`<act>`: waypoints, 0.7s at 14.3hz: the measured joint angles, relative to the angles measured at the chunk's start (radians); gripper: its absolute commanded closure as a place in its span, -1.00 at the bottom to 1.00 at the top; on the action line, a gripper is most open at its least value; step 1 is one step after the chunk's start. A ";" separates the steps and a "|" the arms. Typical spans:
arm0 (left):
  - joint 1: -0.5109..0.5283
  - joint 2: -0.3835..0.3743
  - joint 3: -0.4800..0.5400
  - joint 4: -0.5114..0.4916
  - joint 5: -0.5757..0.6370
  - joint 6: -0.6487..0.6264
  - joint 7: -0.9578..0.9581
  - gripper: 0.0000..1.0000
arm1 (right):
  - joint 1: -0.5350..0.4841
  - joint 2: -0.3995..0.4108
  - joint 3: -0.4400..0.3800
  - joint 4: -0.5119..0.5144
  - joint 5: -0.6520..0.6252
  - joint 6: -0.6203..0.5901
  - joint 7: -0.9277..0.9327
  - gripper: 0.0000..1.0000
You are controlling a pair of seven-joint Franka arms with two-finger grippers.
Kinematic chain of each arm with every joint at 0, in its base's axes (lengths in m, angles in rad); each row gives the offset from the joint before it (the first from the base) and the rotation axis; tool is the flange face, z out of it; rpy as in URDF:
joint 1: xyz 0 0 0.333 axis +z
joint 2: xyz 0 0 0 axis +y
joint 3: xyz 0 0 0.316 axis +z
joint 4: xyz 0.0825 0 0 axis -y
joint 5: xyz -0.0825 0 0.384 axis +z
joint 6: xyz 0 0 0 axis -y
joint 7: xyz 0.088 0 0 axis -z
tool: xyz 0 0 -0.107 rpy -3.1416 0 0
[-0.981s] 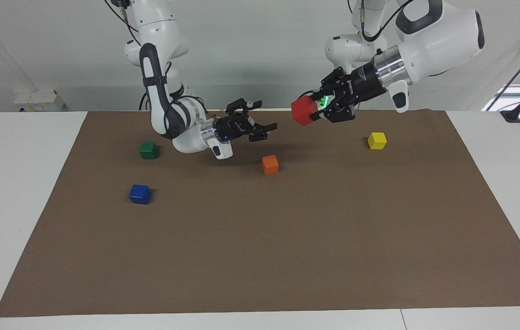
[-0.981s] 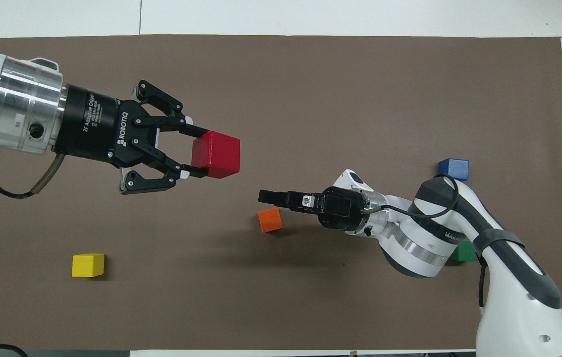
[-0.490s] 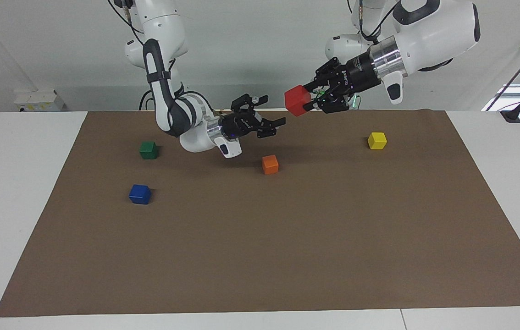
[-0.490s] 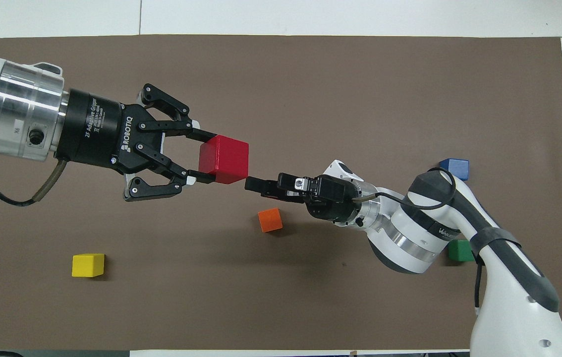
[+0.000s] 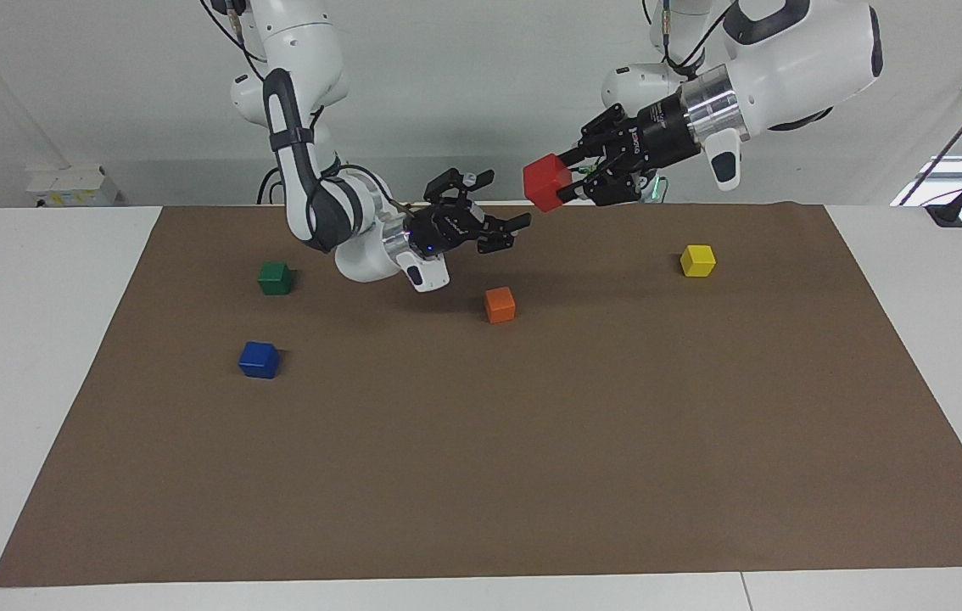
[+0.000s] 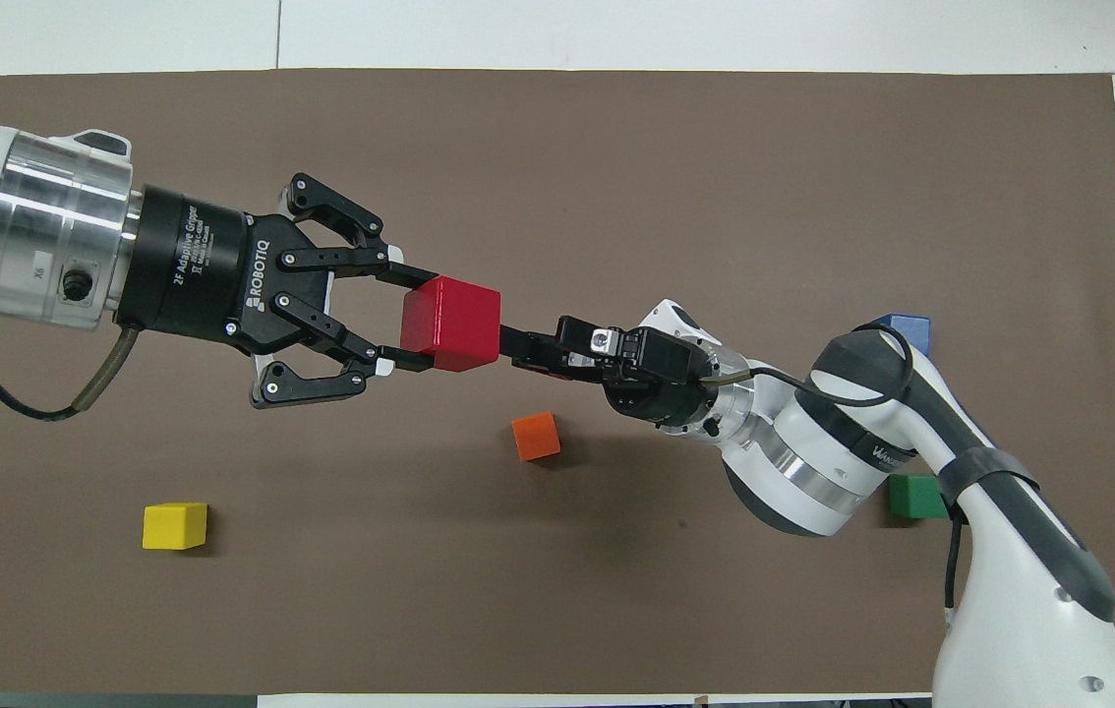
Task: Transfer red block to right arm and stack on blue block
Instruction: 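Close the right gripper on the red block held by the left gripper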
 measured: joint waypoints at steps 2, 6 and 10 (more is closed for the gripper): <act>-0.015 -0.001 0.000 -0.001 0.000 0.017 0.000 0.92 | 0.019 0.003 0.000 0.024 0.020 0.027 0.000 -1.00; -0.025 -0.001 -0.001 -0.002 0.000 0.029 0.000 0.92 | 0.041 0.011 0.001 0.057 0.033 0.065 0.000 -1.00; -0.038 -0.001 -0.001 -0.006 0.000 0.047 0.000 0.92 | 0.042 0.017 0.000 0.070 0.033 0.070 0.000 -0.73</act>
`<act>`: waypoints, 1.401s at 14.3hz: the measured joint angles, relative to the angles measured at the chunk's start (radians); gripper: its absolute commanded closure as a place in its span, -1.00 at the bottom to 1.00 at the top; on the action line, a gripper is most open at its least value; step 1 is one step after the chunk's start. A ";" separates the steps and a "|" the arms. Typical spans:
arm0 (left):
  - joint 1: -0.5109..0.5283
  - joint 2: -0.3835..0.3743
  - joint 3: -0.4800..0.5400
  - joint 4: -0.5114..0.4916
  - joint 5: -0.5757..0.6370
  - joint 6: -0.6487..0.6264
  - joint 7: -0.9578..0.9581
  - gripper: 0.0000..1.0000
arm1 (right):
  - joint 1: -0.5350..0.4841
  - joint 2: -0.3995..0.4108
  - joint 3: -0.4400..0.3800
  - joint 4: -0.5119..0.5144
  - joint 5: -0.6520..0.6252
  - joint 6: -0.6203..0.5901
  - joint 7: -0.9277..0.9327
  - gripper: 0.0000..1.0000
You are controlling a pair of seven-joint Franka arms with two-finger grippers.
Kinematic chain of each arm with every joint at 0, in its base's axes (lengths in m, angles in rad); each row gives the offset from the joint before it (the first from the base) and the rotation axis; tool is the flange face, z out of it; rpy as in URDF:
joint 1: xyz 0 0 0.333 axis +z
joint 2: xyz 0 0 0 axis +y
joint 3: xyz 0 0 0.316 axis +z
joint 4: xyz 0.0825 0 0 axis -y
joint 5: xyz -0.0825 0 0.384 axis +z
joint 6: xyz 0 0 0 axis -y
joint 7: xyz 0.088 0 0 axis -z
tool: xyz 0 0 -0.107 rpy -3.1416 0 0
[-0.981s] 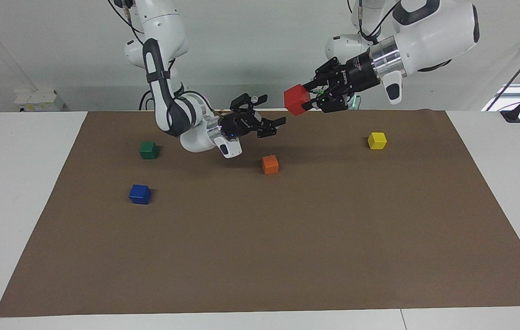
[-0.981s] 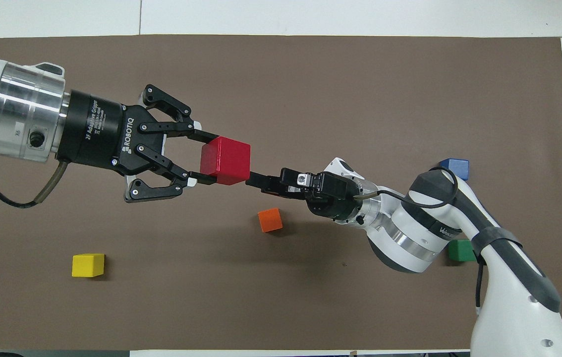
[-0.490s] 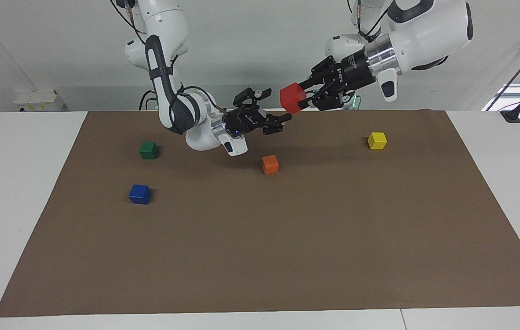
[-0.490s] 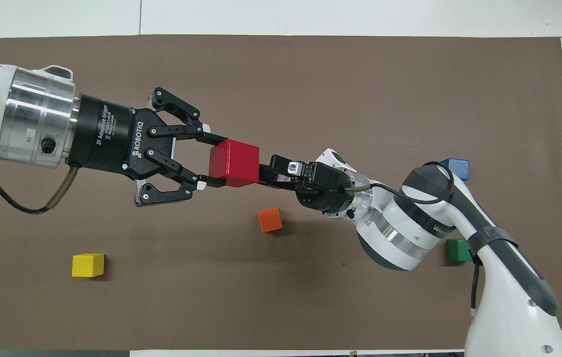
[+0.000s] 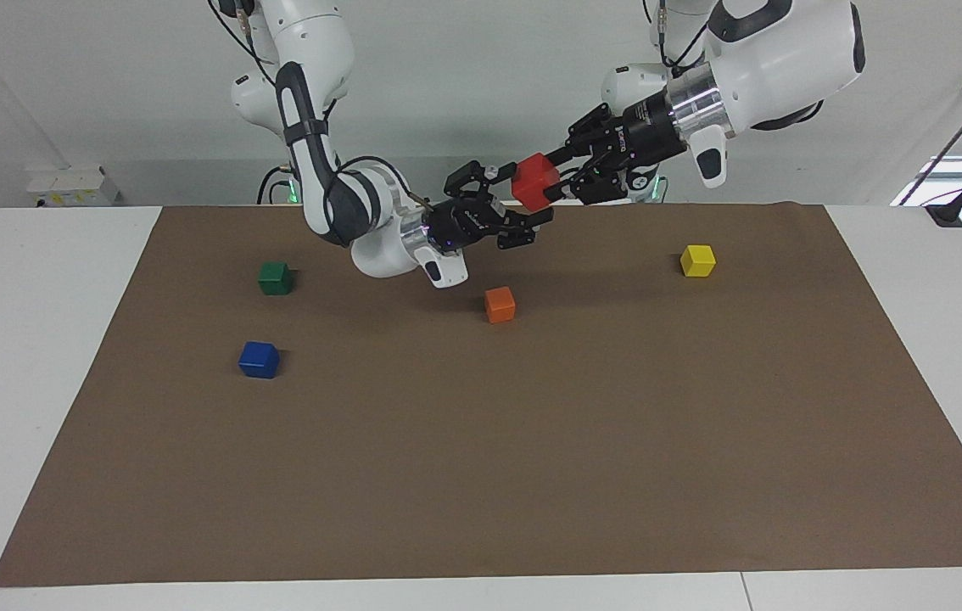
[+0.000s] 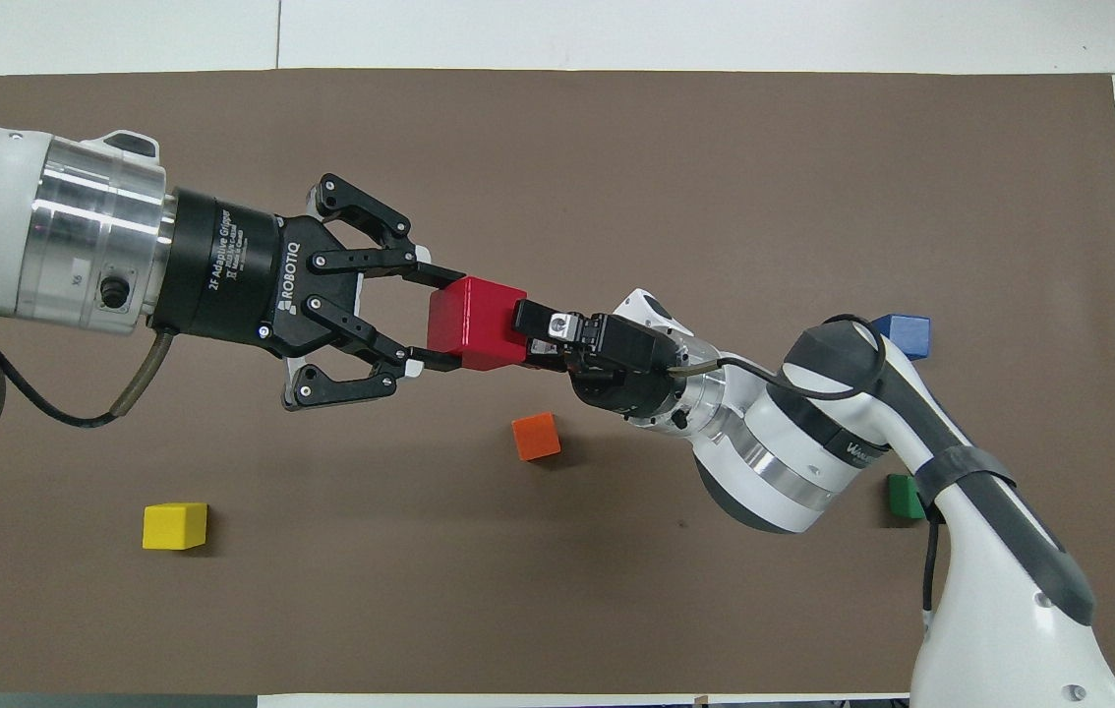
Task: Transfer red block to right arm and stack on blue block
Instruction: 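Close the right gripper on the red block held by the left gripper, then open the left gripper while the right gripper pulls the red block away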
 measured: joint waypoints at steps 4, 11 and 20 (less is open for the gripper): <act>-0.009 -0.001 0.002 -0.008 0.002 0.011 0.000 0.92 | 0.001 0.000 0.000 0.009 0.003 0.027 0.000 1.00; -0.007 -0.003 0.011 -0.014 -0.003 0.024 0.013 0.12 | 0.001 -0.016 -0.002 0.018 0.004 0.078 0.046 1.00; -0.009 -0.009 0.003 -0.014 -0.003 0.025 0.009 -1.00 | 0.004 -0.016 -0.001 0.034 0.004 0.110 0.046 1.00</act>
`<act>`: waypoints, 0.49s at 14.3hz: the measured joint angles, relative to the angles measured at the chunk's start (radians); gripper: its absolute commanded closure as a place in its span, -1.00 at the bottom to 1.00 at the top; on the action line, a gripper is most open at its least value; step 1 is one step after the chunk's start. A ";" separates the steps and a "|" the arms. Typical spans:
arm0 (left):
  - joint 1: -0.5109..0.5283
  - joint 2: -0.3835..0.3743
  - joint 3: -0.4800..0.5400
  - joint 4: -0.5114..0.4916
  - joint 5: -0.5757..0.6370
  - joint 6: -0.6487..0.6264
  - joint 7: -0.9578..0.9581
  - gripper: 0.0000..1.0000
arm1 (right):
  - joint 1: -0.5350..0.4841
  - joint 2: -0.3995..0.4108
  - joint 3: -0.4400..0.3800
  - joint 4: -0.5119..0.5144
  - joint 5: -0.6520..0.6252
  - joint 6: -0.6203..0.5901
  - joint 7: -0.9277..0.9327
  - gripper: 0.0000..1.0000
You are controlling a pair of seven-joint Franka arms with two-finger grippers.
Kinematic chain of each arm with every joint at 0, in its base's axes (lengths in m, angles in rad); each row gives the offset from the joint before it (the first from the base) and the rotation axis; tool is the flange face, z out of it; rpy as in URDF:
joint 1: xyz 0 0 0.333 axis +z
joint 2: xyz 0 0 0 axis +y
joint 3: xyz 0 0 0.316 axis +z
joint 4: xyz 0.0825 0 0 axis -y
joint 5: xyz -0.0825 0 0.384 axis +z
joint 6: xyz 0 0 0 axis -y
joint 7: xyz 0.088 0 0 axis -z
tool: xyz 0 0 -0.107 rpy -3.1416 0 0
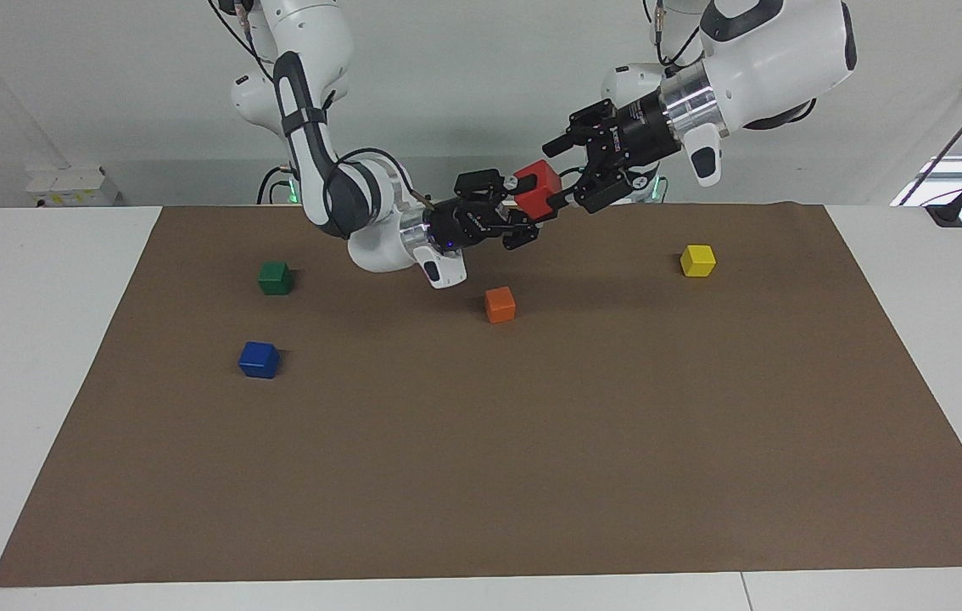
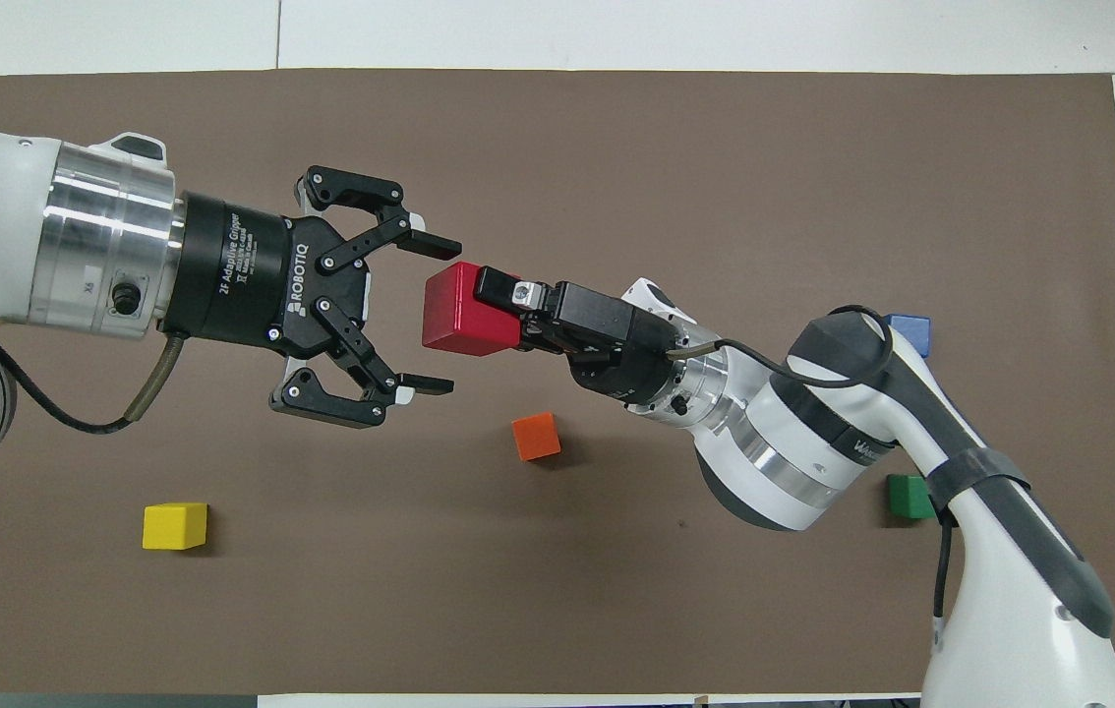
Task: Transfer red block to right arm and stack on blue block
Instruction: 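Open the left gripper while the right gripper pulls the red block away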
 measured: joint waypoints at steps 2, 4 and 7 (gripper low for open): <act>0.000 -0.001 0.000 0.000 0.000 0.000 0.000 -1.00 | -0.002 0.000 -0.002 0.002 -0.002 0.005 0.000 1.00; 0.000 -0.001 0.000 0.000 0.000 0.000 0.000 -1.00 | -0.010 -0.006 -0.003 0.006 -0.023 0.032 0.009 1.00; 0.000 -0.004 -0.001 0.000 0.028 0.001 0.000 -1.00 | -0.052 -0.044 -0.005 0.011 -0.102 0.099 0.067 1.00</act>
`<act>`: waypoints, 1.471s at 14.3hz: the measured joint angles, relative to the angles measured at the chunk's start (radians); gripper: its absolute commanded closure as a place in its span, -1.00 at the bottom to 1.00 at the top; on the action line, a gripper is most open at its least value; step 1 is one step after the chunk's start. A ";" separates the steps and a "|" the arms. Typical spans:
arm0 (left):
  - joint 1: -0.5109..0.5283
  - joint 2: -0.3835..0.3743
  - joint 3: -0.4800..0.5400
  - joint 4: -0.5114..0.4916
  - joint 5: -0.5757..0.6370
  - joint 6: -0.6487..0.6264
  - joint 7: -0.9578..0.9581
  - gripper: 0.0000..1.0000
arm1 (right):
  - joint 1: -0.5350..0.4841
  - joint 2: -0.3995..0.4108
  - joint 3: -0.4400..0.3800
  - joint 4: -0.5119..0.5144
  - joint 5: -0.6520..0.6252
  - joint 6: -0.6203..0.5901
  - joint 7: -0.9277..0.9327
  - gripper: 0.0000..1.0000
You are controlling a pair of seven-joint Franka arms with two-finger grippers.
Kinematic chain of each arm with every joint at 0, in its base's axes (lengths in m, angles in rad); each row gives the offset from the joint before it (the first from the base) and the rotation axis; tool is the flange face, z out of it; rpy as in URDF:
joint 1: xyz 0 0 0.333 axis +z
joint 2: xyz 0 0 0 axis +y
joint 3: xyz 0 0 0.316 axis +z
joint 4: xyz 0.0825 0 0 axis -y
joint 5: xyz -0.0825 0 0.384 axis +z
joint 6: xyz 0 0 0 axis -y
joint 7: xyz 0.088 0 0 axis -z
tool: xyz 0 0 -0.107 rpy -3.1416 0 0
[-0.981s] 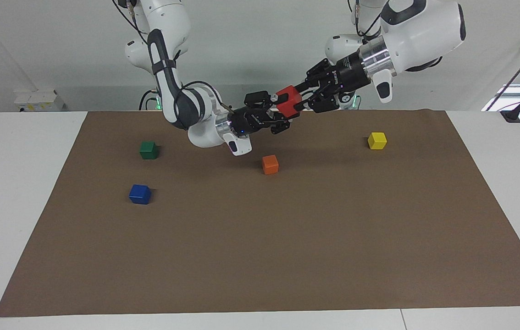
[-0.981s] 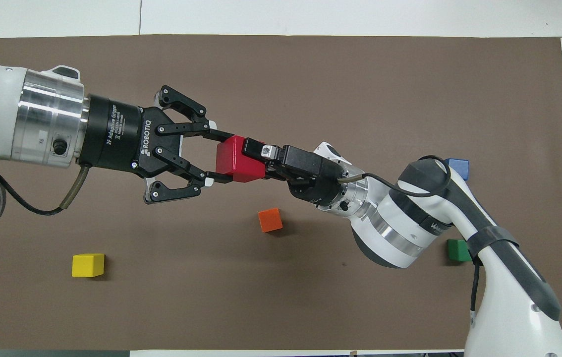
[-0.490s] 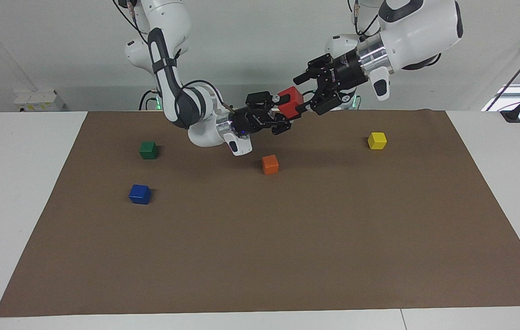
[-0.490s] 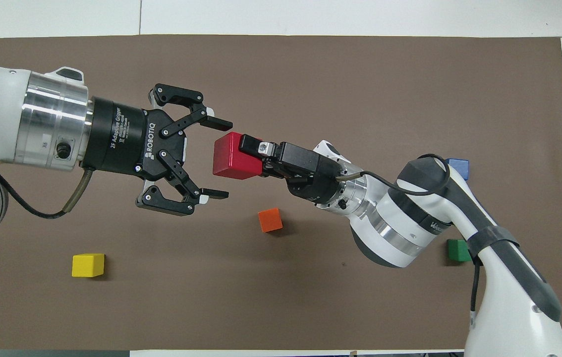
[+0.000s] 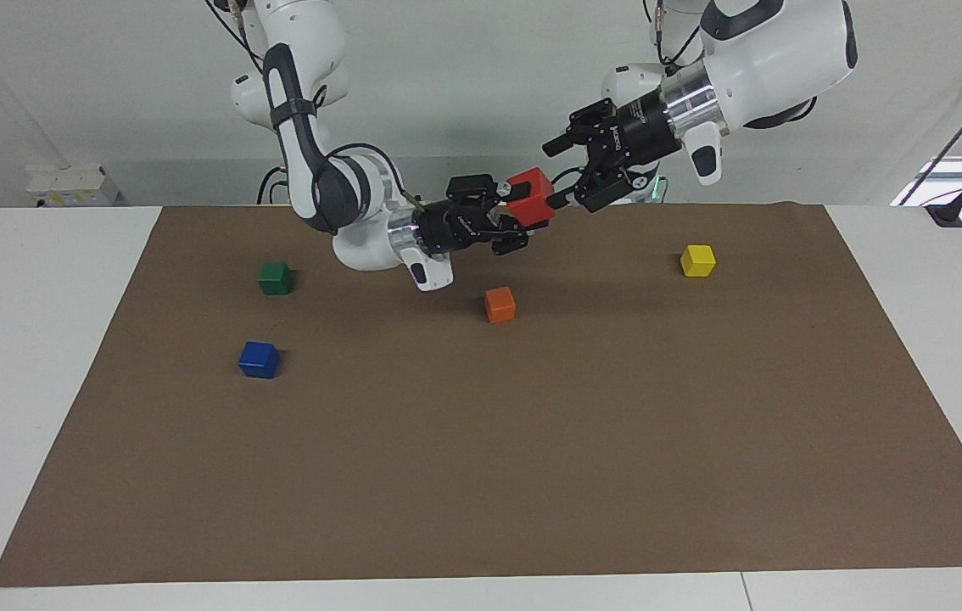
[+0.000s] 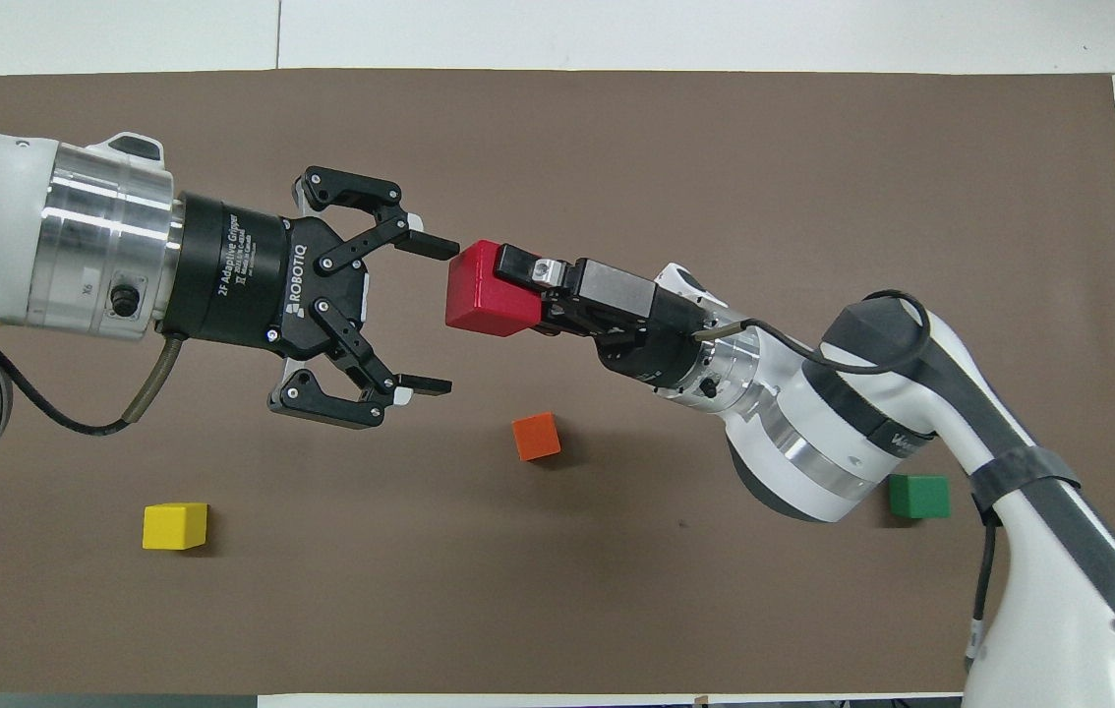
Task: Transfer red block to right arm and stack on blue block
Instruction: 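Open the left gripper while the right gripper pulls the red block away, then carry the red block with the right gripper above the blue block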
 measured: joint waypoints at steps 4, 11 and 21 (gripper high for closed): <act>-0.010 -0.004 -0.001 0.000 0.143 0.026 0.005 -1.00 | -0.089 -0.076 -0.002 0.000 -0.196 0.065 0.099 1.00; -0.010 -0.004 0.009 0.002 0.461 0.052 0.322 -1.00 | -0.285 -0.156 -0.008 -0.002 -0.680 0.078 0.232 1.00; 0.191 -0.017 0.038 -0.070 0.684 0.051 1.362 -1.00 | -0.459 -0.257 -0.013 0.088 -1.434 0.078 0.361 1.00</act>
